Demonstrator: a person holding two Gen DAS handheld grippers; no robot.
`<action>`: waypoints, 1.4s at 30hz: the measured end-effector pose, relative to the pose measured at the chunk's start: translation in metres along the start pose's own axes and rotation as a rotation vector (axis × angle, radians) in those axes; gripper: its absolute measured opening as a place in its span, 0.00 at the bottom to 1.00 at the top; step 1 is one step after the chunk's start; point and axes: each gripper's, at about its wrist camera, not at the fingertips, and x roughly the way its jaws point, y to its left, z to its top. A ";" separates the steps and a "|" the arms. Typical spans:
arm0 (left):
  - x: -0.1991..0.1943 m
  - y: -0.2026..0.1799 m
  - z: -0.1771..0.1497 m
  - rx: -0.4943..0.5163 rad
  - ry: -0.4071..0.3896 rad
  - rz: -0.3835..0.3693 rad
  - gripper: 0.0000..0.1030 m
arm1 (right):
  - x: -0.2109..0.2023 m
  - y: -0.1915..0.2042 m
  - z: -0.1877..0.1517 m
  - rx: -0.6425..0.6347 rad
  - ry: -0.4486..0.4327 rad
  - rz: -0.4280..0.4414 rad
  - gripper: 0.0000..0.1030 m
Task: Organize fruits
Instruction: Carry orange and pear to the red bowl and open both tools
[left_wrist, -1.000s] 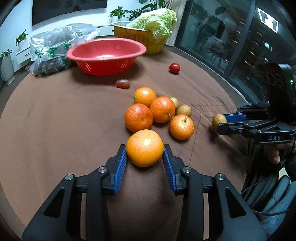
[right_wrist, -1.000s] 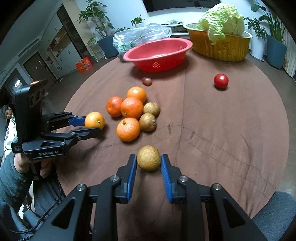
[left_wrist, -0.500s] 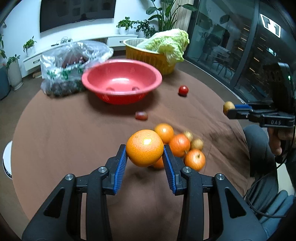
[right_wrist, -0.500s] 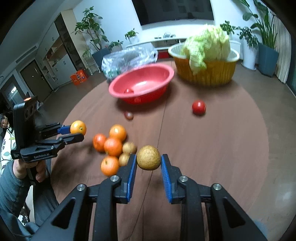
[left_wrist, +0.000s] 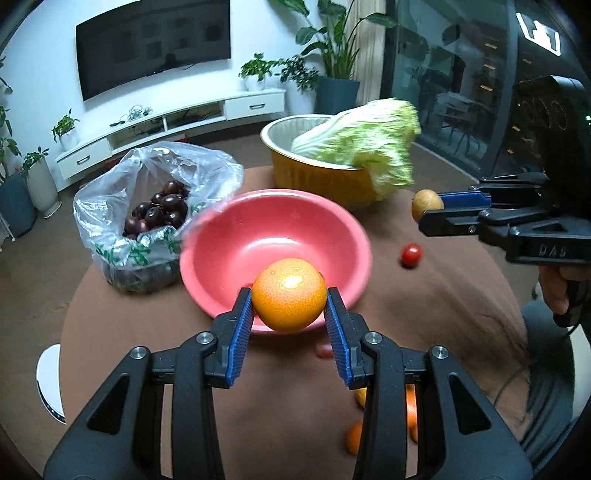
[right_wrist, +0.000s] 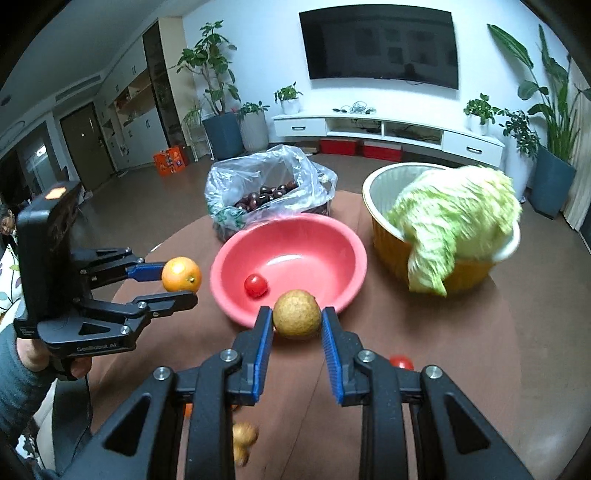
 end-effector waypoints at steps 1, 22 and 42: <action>0.006 0.004 0.003 -0.003 0.008 0.009 0.35 | 0.010 -0.003 0.005 -0.004 0.012 -0.007 0.28; 0.078 0.011 0.000 -0.039 0.133 0.048 0.36 | 0.106 -0.024 0.033 0.015 0.136 -0.005 0.28; 0.078 0.014 0.003 -0.079 0.121 0.070 0.50 | 0.125 -0.027 0.033 0.079 0.179 -0.011 0.45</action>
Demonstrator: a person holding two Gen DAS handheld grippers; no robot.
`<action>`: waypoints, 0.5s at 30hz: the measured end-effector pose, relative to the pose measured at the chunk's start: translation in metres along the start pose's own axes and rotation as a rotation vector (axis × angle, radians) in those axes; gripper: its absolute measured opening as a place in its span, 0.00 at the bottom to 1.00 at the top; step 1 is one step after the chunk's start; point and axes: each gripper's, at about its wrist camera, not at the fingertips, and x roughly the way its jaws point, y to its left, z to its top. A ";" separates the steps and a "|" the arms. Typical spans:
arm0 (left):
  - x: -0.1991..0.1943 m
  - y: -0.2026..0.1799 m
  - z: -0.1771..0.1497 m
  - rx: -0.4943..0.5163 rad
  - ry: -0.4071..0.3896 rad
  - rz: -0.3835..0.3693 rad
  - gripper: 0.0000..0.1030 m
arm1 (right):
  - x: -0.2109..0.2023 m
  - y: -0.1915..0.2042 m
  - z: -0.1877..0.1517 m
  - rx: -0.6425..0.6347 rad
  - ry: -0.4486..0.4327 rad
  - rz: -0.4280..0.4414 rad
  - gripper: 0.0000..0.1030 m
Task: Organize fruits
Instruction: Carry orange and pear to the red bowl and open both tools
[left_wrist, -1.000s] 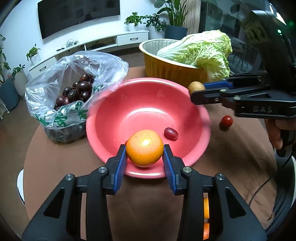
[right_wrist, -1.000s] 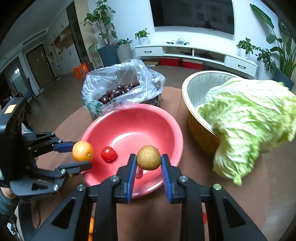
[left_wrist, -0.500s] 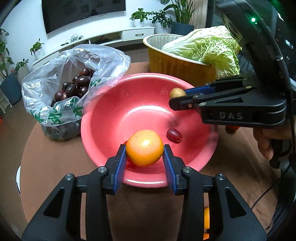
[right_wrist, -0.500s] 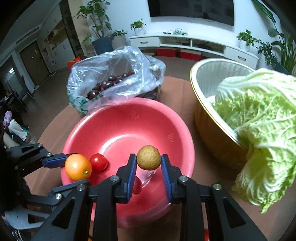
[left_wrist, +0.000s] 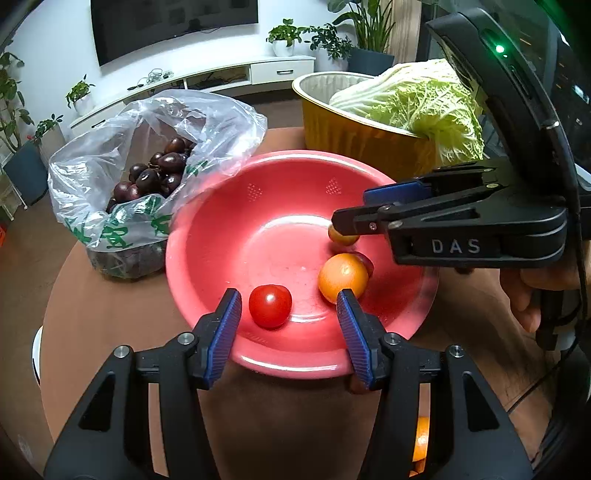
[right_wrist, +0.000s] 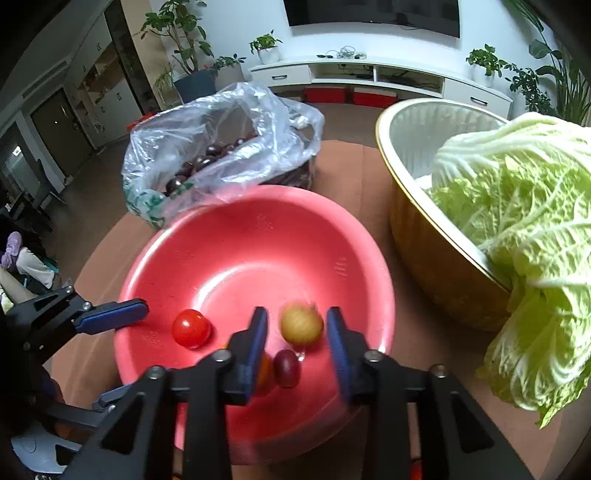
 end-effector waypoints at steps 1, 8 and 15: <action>-0.001 0.000 0.000 0.000 -0.002 0.001 0.50 | -0.002 0.001 0.000 -0.001 -0.006 -0.006 0.52; -0.031 -0.003 -0.007 -0.005 -0.046 0.006 0.51 | -0.041 0.000 -0.005 0.022 -0.079 0.032 0.53; -0.066 -0.017 -0.040 0.014 -0.068 -0.017 0.71 | -0.101 -0.012 -0.054 0.070 -0.161 0.065 0.53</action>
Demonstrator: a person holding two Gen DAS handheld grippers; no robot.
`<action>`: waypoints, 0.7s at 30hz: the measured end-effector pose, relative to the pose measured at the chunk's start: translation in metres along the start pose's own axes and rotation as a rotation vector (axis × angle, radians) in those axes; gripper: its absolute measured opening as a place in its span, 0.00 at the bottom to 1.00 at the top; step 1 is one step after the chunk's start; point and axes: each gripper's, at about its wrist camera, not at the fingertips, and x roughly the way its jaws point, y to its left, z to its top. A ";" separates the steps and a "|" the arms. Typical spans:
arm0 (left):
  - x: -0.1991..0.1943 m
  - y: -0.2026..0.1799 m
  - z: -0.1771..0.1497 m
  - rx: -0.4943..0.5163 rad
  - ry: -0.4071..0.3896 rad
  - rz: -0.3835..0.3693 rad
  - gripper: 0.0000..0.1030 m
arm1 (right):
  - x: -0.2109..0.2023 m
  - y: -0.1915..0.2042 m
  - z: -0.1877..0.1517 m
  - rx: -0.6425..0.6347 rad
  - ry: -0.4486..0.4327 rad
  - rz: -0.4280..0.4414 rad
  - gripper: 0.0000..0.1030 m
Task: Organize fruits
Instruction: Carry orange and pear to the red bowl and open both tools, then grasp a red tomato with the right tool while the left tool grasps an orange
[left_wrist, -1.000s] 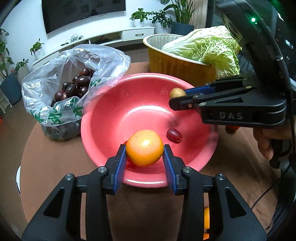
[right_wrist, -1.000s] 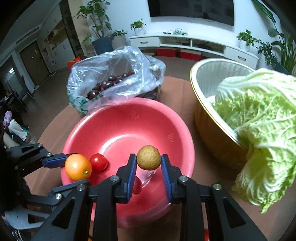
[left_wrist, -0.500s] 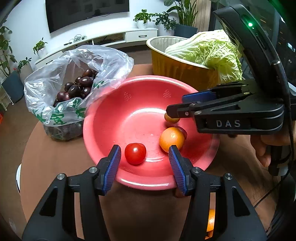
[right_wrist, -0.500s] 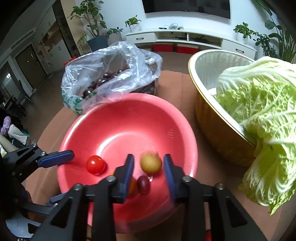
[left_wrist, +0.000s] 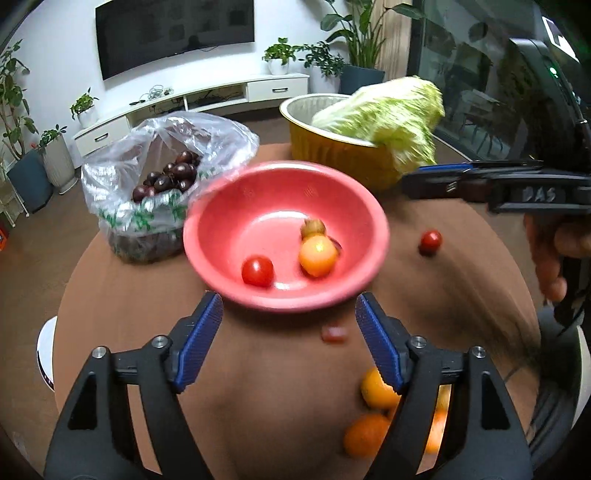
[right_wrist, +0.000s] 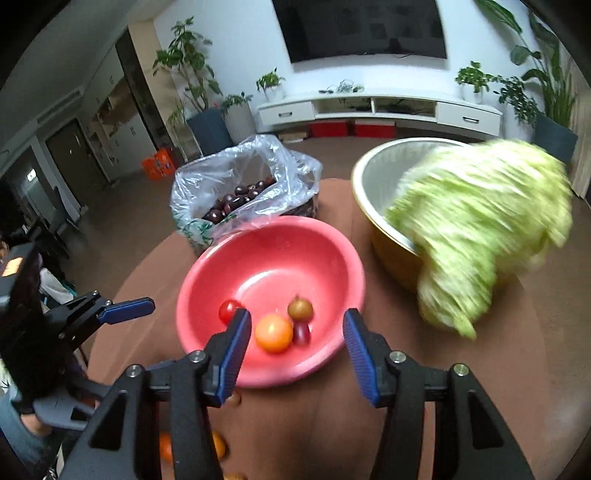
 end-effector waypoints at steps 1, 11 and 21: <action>-0.005 -0.002 -0.008 0.003 0.003 -0.006 0.71 | -0.007 -0.003 -0.007 0.014 -0.004 0.002 0.53; -0.019 -0.019 -0.091 0.122 0.127 -0.042 0.71 | -0.046 -0.002 -0.113 0.051 0.050 -0.003 0.53; -0.027 -0.033 -0.102 0.187 0.109 -0.032 0.74 | -0.020 -0.062 -0.093 0.132 0.037 -0.148 0.53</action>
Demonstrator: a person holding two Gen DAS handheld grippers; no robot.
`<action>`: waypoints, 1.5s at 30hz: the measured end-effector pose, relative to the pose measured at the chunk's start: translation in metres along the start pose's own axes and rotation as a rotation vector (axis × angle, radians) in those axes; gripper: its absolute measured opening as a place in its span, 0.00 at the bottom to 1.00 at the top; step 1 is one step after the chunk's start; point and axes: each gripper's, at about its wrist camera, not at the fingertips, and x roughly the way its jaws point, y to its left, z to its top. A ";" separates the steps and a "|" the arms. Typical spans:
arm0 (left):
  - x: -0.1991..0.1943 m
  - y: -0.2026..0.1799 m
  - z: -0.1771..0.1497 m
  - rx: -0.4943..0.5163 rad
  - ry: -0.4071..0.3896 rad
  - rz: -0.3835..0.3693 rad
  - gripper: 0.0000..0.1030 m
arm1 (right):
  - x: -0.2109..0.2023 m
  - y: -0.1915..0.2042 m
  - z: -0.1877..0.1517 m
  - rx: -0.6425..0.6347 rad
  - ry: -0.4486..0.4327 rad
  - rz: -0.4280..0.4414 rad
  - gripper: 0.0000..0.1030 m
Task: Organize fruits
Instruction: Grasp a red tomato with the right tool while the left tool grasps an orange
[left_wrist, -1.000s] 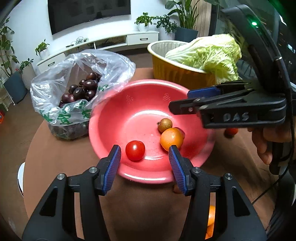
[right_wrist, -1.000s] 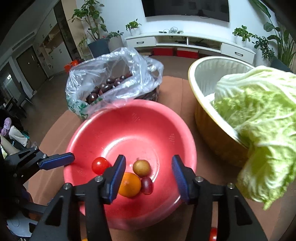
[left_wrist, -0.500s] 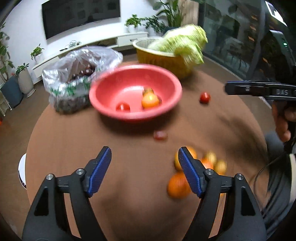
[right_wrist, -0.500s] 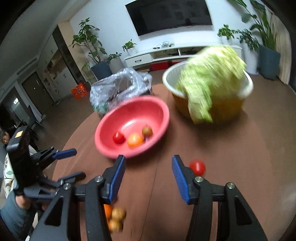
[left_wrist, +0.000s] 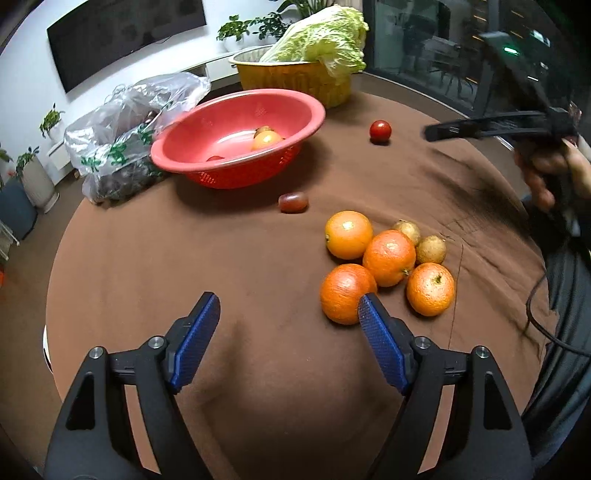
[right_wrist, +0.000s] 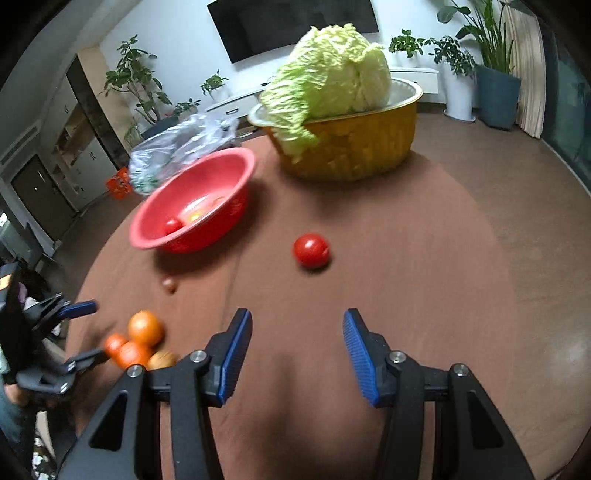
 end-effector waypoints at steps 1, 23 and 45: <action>-0.001 -0.001 0.000 0.007 -0.003 -0.004 0.75 | 0.007 -0.001 0.007 -0.015 0.000 -0.019 0.53; 0.022 -0.003 0.002 0.051 -0.002 -0.060 0.72 | 0.063 0.007 0.030 -0.121 0.095 -0.036 0.33; 0.033 -0.016 0.014 0.125 -0.011 -0.158 0.32 | 0.022 0.047 0.002 -0.125 0.079 0.111 0.33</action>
